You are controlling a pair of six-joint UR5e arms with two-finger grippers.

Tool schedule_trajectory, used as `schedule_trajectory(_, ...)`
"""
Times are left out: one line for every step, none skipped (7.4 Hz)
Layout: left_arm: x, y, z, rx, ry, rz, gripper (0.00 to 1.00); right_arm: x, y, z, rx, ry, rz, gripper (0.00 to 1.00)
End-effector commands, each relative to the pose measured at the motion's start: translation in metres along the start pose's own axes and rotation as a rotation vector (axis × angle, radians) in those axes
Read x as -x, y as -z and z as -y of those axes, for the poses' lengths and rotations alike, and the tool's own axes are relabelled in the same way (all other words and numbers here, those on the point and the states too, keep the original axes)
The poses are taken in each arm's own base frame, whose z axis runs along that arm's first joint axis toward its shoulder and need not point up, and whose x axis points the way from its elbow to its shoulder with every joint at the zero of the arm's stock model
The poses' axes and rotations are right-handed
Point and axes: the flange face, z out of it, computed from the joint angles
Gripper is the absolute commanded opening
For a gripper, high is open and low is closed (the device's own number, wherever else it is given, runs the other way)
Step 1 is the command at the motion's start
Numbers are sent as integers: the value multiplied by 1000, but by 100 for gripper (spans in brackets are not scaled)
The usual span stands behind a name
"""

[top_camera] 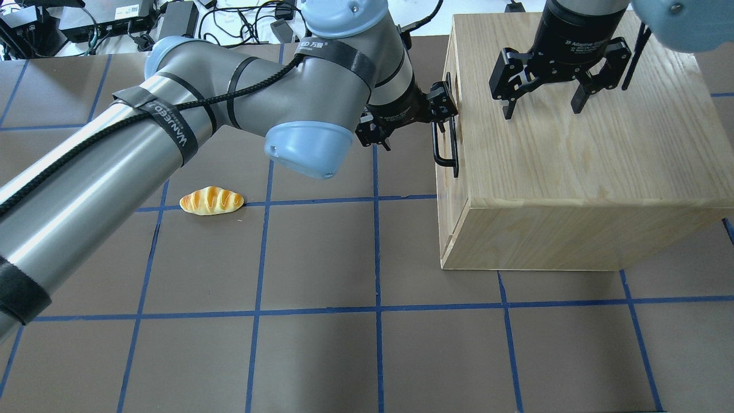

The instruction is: Open upper drawer

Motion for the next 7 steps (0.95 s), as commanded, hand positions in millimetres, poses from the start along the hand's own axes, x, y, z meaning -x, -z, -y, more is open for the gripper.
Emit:
schedule_trajectory(-1, -2, 0, -3, -2, -4, 100, 0, 0, 0, 0, 0, 0, 100)
schedule_trajectory(-1, -7, 1, 4, 1, -1, 100, -1, 0, 0, 0, -2, 0, 100)
schedule_trajectory(-3, -15, 1, 33, 22, -25, 100, 0, 0, 0, 0, 1, 0, 100)
schedule_trajectory(-2, -19, 1, 37, 11, -21, 100, 0, -1, 0, 1, 1, 0, 100)
schedule_trajectory(-1, -22, 3, 36, 10, -14, 100, 0, 0, 0, 0, 0, 0, 100)
schedule_trajectory(-2, -16, 6, 13, 7, -2, 100, 0, 0, 0, 0, 1, 0, 100)
schedule_trajectory(-2, -17, 11, -6, 5, 20, 100, 0, 0, 0, 0, 1, 0, 100)
